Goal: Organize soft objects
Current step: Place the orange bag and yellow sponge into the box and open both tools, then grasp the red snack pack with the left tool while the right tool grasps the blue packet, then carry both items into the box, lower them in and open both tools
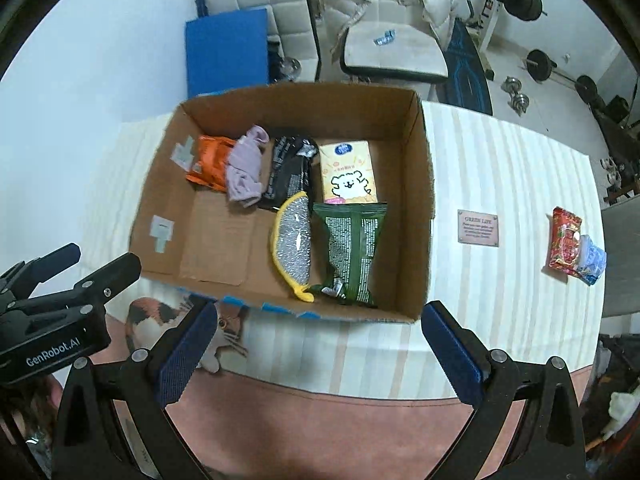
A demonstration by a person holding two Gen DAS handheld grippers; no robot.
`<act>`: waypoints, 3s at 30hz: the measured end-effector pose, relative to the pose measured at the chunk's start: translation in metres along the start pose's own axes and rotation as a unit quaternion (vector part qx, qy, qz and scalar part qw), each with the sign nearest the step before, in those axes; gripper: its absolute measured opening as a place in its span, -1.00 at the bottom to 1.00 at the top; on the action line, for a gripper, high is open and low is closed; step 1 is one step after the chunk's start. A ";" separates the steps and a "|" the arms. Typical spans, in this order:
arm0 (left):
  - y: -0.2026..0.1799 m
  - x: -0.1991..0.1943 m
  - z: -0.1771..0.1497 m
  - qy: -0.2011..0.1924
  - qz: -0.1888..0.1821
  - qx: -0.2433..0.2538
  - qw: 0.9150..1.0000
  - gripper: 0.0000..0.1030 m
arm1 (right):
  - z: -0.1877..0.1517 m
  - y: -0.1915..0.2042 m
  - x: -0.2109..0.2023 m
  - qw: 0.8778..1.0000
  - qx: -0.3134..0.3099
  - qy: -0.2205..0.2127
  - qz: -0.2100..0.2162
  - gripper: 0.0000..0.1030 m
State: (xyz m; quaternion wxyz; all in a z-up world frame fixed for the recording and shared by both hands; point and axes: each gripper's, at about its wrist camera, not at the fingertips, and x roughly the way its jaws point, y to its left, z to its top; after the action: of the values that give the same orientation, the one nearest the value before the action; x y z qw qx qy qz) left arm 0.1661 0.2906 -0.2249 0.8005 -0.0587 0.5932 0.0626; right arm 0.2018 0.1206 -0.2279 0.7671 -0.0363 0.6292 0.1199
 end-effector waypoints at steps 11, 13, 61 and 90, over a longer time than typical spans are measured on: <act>-0.039 -0.054 -0.005 -0.046 0.004 0.013 0.999 0.89 | -0.019 -0.031 -0.049 0.998 0.020 -0.029 0.059 1.00; -0.061 -0.062 -0.001 -0.055 -0.003 0.027 0.998 0.89 | -0.020 -0.050 -0.061 0.997 0.033 -0.041 0.064 1.00; -0.523 0.215 0.075 0.223 -0.077 0.173 0.956 0.89 | -0.015 -0.530 0.149 0.958 0.155 0.224 -0.086 0.22; -0.542 0.218 0.054 0.212 -0.066 0.190 0.956 -0.19 | -0.047 -0.539 0.140 0.936 0.315 0.154 -0.037 -0.26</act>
State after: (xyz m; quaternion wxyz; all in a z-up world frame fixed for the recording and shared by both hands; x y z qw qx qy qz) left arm 0.3722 -0.2275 -0.4074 0.6547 0.0430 0.7453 -0.1183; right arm 0.3061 -0.3918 -0.4250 0.6367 0.1657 0.7435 -0.1199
